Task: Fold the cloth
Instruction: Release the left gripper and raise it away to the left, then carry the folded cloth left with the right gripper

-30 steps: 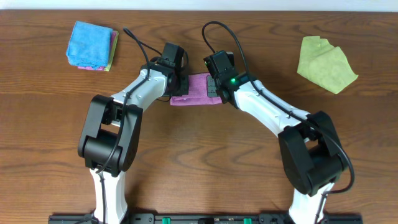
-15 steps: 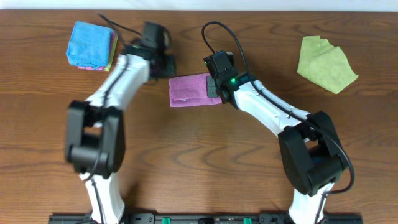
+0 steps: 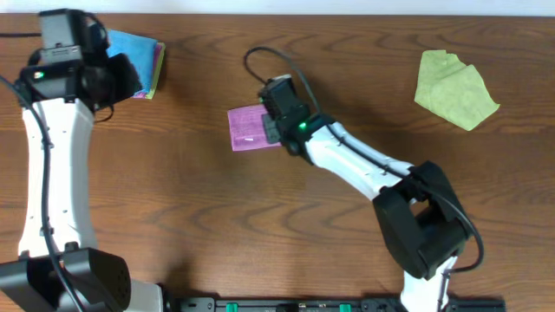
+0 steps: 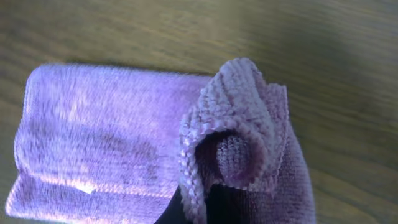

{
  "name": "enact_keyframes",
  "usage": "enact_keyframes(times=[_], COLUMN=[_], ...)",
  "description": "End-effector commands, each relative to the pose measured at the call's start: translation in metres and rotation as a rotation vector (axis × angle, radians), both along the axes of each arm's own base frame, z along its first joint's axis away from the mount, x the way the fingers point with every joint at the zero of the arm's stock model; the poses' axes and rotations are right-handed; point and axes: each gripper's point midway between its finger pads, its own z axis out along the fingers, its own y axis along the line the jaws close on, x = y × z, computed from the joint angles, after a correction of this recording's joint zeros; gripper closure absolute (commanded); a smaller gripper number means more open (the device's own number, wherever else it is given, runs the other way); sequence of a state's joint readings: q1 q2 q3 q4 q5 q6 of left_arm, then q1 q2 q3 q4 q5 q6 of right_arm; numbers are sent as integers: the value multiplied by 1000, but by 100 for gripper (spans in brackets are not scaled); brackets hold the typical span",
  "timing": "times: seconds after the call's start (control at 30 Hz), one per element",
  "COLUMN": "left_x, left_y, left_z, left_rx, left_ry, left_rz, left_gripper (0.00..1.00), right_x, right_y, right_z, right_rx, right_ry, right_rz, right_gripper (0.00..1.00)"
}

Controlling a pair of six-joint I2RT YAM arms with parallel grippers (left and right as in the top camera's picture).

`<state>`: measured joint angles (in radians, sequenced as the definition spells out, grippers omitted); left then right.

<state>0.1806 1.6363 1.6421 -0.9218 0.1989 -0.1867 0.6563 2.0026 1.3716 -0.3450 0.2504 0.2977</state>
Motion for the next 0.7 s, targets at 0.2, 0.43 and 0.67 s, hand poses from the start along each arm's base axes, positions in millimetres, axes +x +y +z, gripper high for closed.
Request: enact_keyframes(times=[0.2, 0.43, 0.67], left_x=[-5, -6, -5], left_y=[2, 2, 2], left_z=[0, -1, 0], left_rx=[-16, -10, -9], left_ry=[8, 8, 4], left_rz=[-26, -35, -35], left_gripper=[94, 94, 94], right_x=[-9, 0, -3], right_y=[24, 56, 90], right_z=[-9, 24, 17], right_rx=[-111, -56, 80], right_ry=[-41, -128, -110], right_rz=[104, 140, 234], right_gripper=[98, 98, 98])
